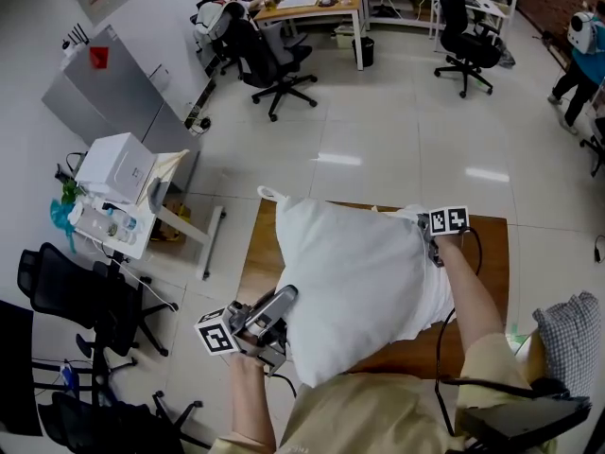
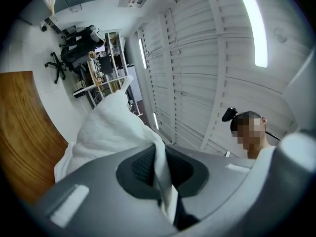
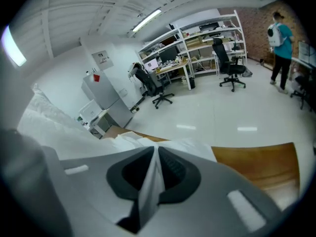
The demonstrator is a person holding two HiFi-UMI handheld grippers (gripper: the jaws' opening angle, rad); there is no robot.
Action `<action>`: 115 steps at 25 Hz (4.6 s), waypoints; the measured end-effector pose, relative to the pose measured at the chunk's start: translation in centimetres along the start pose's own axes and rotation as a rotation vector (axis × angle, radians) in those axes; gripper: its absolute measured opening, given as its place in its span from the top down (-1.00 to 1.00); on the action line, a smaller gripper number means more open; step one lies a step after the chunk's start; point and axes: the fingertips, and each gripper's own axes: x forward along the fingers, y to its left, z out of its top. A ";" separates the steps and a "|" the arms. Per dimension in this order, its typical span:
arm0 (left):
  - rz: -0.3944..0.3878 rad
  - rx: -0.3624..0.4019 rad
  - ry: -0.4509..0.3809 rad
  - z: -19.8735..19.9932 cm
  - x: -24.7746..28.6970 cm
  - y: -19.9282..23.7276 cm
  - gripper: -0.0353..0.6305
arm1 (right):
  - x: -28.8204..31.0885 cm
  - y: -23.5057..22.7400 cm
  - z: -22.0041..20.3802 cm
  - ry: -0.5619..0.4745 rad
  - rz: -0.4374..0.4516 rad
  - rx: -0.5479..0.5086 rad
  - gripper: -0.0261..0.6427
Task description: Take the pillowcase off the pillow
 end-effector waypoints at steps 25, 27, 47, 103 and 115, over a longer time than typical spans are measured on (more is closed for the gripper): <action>0.050 0.027 0.023 9.3 1.5 1.7 0.73 | -18.7 17.9 -13.2 -0.112 -0.013 -0.185 -0.06; 0.053 0.032 0.037 9.8 1.8 1.4 0.78 | -17.4 18.4 -15.2 -0.092 -0.011 -0.129 -0.05; -0.159 -0.290 -0.261 14.4 -1.1 -2.8 0.85 | -16.2 -3.1 -27.1 0.013 -0.465 -0.061 0.89; -0.074 -0.061 -0.113 15.6 -1.8 -1.2 0.85 | -14.8 1.7 -6.3 -0.238 -0.015 0.186 0.07; -0.169 -0.149 -0.100 20.4 -0.6 -2.1 0.85 | -17.4 19.0 -15.1 -0.130 0.069 0.211 0.47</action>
